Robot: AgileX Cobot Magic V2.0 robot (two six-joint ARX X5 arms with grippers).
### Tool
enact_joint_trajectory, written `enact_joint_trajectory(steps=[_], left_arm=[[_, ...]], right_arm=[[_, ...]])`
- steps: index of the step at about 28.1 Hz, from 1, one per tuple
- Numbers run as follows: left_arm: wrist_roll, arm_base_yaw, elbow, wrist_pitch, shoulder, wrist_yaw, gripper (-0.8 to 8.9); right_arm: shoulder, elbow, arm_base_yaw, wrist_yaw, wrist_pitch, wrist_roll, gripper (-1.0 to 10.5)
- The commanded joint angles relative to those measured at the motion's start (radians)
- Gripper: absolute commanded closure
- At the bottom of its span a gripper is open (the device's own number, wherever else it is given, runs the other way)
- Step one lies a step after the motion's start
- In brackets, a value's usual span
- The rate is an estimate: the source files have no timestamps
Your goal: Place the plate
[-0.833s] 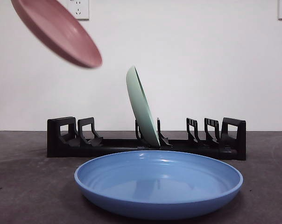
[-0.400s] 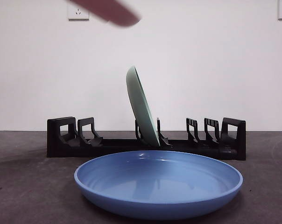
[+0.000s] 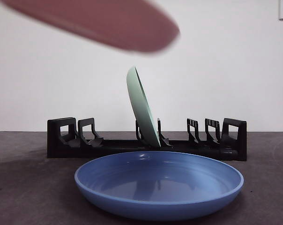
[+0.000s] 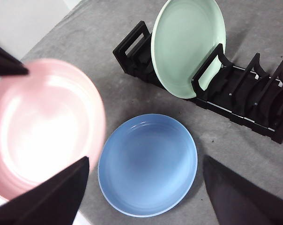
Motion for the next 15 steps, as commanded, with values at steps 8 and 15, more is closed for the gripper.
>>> enact_joint_trajectory(steps=[8, 15], left_arm=[[-0.127, -0.007, -0.362, 0.447, -0.020, 0.105, 8.09], [-0.198, -0.007, -0.459, 0.644, 0.042, 0.106, 8.09]], right_arm=[[0.004, 0.016, 0.002, -0.004, 0.005, 0.003, 5.6], [0.004, 0.016, 0.002, -0.003, 0.004, 0.002, 5.6]])
